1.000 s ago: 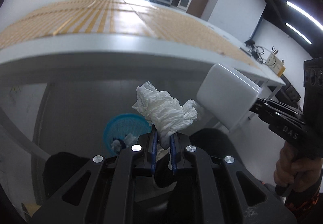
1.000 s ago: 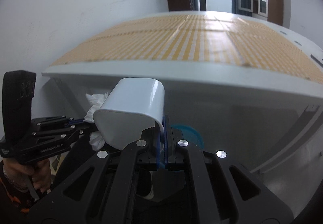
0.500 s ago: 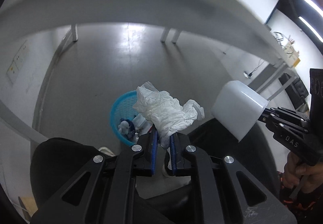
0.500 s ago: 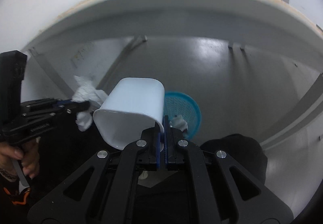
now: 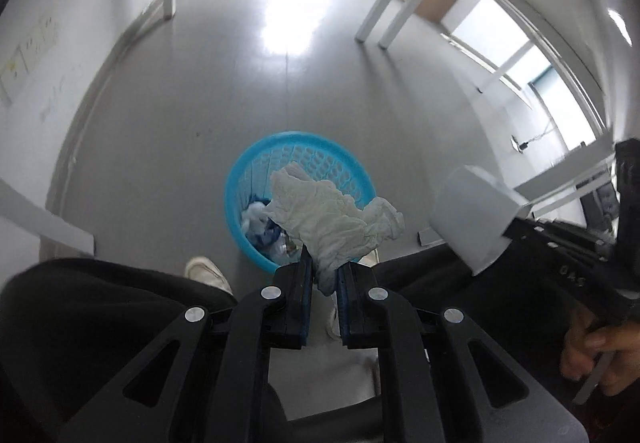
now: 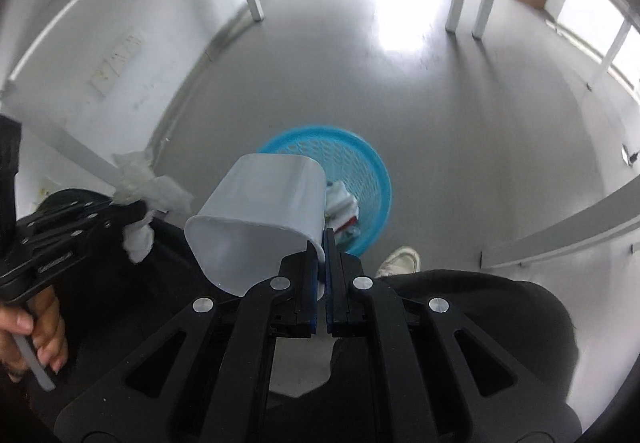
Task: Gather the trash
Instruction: 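Carry the white box and tissue off the table down over the basket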
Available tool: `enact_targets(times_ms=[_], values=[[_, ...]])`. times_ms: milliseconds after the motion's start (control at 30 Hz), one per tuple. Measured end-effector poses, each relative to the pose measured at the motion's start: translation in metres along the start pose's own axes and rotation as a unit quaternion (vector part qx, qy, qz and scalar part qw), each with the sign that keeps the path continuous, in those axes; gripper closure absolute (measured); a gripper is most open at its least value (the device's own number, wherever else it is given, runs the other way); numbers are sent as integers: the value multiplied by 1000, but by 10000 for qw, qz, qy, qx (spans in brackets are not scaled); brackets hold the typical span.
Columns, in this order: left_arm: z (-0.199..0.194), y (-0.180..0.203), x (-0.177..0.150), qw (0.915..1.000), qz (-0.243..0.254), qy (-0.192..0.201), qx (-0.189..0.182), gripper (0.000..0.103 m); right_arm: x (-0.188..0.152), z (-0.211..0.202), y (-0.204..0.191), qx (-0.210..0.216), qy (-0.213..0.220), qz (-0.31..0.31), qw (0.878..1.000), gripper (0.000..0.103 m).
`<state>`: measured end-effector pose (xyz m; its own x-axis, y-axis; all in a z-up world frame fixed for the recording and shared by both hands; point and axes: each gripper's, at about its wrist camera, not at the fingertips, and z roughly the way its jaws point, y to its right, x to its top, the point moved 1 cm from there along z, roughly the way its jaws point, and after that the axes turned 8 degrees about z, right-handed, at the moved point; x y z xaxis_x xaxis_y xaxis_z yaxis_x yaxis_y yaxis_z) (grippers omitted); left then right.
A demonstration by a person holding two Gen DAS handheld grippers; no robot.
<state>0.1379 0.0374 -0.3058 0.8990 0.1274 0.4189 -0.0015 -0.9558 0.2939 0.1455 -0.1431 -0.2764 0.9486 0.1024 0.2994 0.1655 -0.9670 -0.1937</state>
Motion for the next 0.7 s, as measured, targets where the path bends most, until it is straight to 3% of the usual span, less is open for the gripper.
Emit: enact_targets(times_ms=[300,500,700], values=[[44,-13,19,9990,-354,-275,-55,93,31,58,5,-58,-439,280,9986,101],[81,-23,34,9974,-449,-547,143,93,47,102,18,-130,-755,367,9964,101],[125,-41,48,9926,-742,-935,238,93,55,155,31,-171,-1336,672,9886,101]])
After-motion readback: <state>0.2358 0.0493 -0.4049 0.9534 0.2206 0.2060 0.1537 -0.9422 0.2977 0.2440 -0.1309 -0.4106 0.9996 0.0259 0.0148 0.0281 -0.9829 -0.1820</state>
